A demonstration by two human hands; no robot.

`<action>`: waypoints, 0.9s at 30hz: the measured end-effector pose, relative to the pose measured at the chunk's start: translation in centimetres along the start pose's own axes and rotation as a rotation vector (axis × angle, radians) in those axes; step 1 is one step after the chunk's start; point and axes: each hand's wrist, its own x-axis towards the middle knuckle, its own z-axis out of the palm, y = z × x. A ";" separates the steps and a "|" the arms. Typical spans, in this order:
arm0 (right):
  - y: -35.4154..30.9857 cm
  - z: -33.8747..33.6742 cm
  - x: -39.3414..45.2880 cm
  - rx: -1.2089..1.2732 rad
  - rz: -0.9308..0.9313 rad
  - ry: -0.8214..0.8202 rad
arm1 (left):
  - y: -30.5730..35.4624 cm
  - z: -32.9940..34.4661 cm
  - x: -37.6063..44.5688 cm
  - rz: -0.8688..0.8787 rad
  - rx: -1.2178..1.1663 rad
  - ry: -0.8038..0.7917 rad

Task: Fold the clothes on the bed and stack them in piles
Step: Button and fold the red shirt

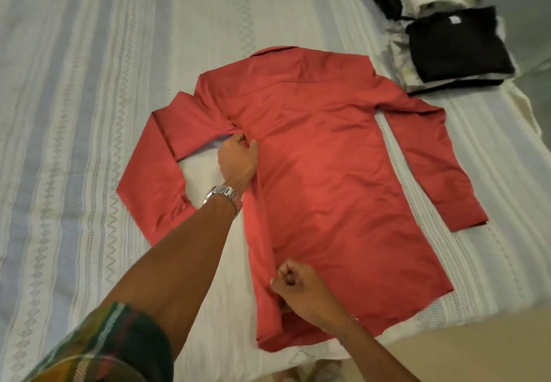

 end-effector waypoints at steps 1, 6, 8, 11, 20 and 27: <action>0.6 -1.2 -0.1 0.011 0.012 0.031 | 0.4 1.0 -0.1 0.040 0.022 -0.037; 3.9 -5.7 -0.8 -0.052 0.041 0.163 | 1.2 5.6 -0.6 0.278 0.311 -0.295; 4.9 -6.7 -1.2 -0.148 0.040 0.219 | 1.1 6.9 -0.7 0.333 0.517 -0.322; 5.9 -7.0 -1.9 -0.189 0.028 0.325 | 1.0 7.9 -1.5 0.389 0.705 -0.265; 6.6 -7.4 -2.8 -0.866 -0.174 0.590 | -1.4 8.0 -2.1 0.457 0.684 -0.286; 1.2 -6.8 7.1 -0.975 -0.837 0.369 | -2.8 8.0 -2.4 0.553 0.673 -0.299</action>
